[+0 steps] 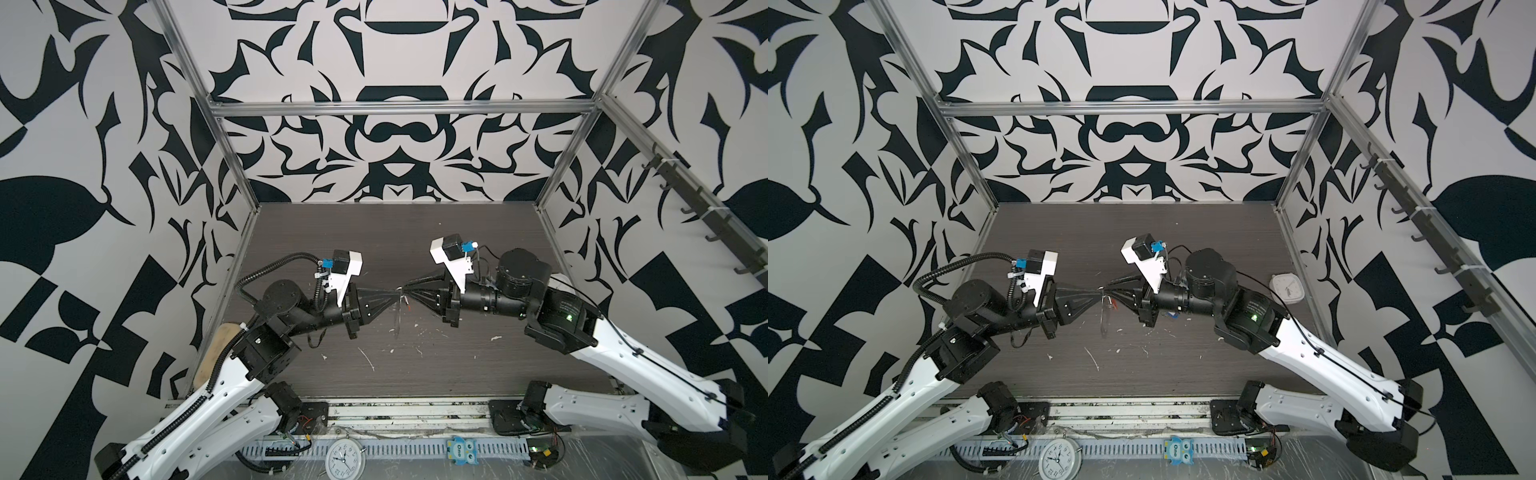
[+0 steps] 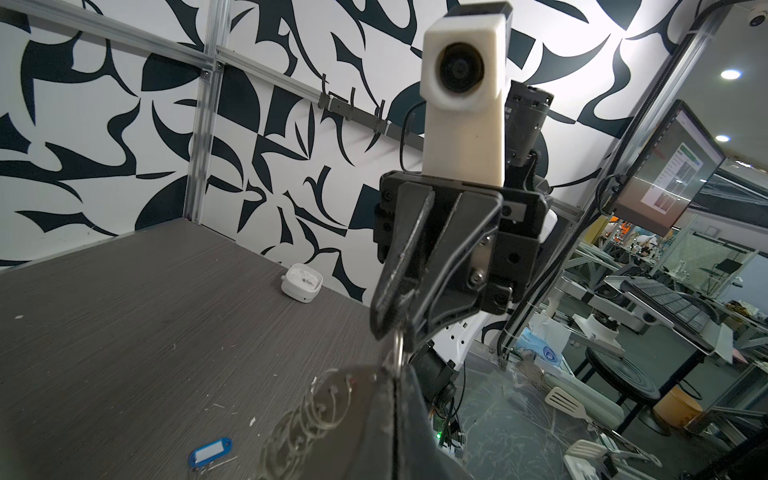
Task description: Remove the keys from the keyring
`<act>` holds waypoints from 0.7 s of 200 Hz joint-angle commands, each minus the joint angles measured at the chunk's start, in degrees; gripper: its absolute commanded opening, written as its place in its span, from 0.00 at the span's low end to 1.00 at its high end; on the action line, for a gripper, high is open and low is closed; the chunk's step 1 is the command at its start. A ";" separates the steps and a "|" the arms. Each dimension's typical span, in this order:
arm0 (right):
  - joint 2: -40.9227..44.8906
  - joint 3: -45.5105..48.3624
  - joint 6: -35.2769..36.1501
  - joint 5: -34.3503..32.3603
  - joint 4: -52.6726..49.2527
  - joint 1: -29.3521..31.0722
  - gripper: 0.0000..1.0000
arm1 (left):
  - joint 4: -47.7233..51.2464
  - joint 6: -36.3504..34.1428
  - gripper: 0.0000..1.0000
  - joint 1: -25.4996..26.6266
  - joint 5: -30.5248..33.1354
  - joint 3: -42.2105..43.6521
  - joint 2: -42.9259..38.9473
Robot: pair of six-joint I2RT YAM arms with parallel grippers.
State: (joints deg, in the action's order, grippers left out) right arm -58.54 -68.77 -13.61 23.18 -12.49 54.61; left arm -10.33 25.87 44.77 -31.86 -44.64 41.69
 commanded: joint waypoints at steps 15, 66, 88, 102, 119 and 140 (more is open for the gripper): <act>0.85 0.28 -1.84 3.24 3.83 -0.46 0.15 | -2.70 -0.46 0.00 0.05 0.53 -0.20 -0.47; 0.45 0.74 -2.66 4.59 4.42 -0.47 0.05 | -2.86 -0.38 0.00 0.09 1.49 -0.18 -0.30; 0.62 0.53 -2.73 4.14 4.28 -0.52 0.00 | -2.83 0.10 0.00 0.05 1.37 -0.49 -0.04; 0.86 0.11 -2.66 3.53 3.23 -0.77 0.00 | -1.99 0.50 0.00 0.04 1.27 -1.01 0.24; 1.36 -1.01 -2.23 3.02 -0.16 -1.53 0.00 | 1.28 0.33 0.19 0.05 1.63 -1.80 -0.17; 1.37 -3.44 -0.25 3.25 -6.87 -3.34 0.00 | 6.79 -2.19 0.31 0.05 2.91 -2.40 -1.71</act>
State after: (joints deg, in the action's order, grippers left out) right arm -58.50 -68.14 -15.38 26.50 -14.22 53.06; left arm -8.40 25.65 44.80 -30.50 -44.75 41.76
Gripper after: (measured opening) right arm 0.042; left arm 0.268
